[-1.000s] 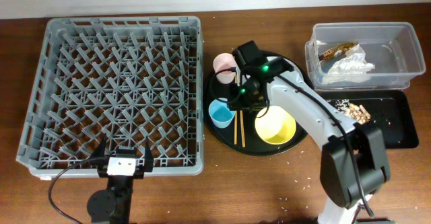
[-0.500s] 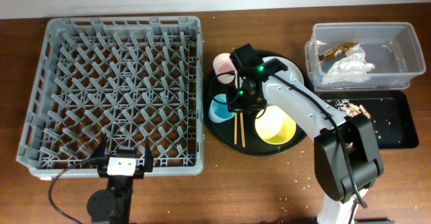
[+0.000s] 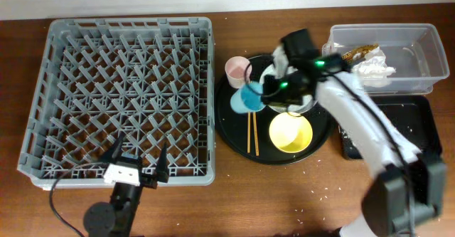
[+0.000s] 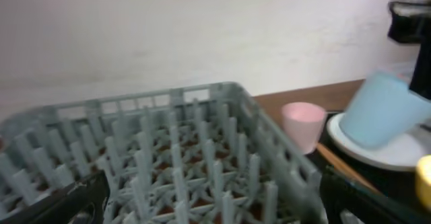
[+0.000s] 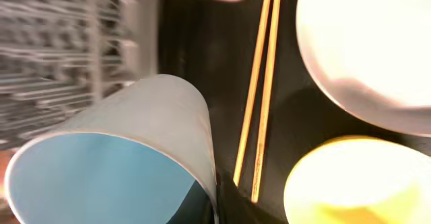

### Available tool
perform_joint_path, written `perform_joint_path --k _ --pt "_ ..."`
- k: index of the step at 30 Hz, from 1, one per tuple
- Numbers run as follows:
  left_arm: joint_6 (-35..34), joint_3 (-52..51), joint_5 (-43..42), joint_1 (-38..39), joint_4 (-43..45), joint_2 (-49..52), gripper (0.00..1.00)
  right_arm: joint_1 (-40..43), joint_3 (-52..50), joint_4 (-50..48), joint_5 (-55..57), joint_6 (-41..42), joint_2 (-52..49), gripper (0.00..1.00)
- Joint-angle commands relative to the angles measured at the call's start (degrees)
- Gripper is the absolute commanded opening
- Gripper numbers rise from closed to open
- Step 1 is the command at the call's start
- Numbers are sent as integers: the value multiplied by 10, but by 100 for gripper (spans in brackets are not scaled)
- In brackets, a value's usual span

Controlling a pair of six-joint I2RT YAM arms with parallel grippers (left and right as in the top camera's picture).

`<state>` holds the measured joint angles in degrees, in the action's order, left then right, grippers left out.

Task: Sort waste into correct bins and load items into the dishwasher rack
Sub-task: 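Grasp the light-blue cup with the right gripper and lift it, then hand the light-blue cup from the right gripper to the left gripper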

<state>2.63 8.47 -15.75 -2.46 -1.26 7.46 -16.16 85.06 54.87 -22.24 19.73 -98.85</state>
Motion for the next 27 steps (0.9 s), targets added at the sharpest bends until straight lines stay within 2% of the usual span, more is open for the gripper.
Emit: perform_joint_path --k 1,4,10,14,19,21,25,27 --pt "-21 110 -56 -3 -17 115 99 9 1 9 -33 -18 59 4" --pt "-48 219 -99 -3 -50 251 99 9 1 13 -46 -19 86 4" --pt "-48 434 -244 -3 -154 510 99 9 1 10 -58 -19 103 4" --pt "-48 492 -450 -3 -121 636 99 9 1 6 -61 -19 103 4" --pt "-48 495 -718 -1 -102 750 99 23 1 2 -81 -19 103 4" --pt "-80 495 -744 4 -109 782 99 39 1 1 -100 -19 103 4" --pt "-250 495 -744 13 -112 808 99 65 1 -5 -136 -23 103 4" --pt "-253 495 -740 13 -112 808 99 69 1 -12 -154 -28 103 4"
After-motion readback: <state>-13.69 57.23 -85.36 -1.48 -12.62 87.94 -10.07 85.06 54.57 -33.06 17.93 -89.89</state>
